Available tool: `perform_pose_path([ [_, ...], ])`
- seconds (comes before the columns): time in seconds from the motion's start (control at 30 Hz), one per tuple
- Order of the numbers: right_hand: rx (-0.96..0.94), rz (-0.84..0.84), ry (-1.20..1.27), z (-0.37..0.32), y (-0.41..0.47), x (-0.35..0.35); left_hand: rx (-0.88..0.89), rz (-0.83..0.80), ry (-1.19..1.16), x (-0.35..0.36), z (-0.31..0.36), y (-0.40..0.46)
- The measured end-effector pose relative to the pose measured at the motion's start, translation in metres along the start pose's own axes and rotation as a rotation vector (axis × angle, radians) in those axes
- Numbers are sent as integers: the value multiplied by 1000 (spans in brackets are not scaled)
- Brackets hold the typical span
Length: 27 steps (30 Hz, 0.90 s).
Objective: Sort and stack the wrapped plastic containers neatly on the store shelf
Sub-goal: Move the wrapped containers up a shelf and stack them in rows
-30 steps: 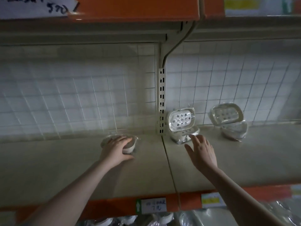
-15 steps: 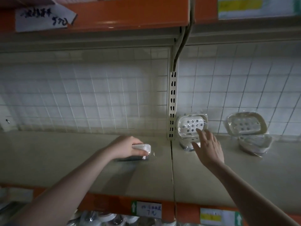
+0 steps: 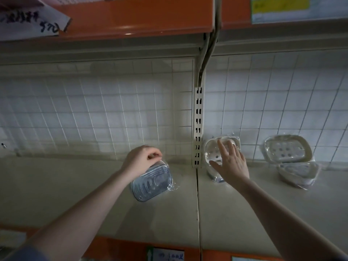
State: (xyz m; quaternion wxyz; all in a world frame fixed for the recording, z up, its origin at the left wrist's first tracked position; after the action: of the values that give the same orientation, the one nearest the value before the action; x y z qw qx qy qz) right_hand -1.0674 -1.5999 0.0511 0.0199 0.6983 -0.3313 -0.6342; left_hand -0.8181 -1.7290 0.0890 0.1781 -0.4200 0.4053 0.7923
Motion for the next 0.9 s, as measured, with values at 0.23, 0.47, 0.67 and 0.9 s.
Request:
perform_pose_path([
  [0.23,136,-47,-5,-12,7,18,365,270,240,-10,13,-8],
  [0.47,193,72,93,-20,9,21,471,365,264,-12,10,-20],
  [0.67,137,129,184,-16,9,19,512,380,243,-7,12,-23],
  [0.9,-8,212,286,-17,-1,6,447,161,285,13,2,-22],
])
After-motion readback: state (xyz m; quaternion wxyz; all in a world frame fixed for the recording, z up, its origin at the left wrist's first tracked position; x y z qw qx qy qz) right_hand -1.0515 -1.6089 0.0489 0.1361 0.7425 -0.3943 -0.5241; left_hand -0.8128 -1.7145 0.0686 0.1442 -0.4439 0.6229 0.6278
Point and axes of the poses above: each hand's wrist, its own y-axis towards the middle knuckle, its own x-axis out of the palm, z = x × y, the point moved 7 cm from there along y, towards the middle knuckle, and after that the axes turned 2 degrees about -z, right-handed, at the moved point
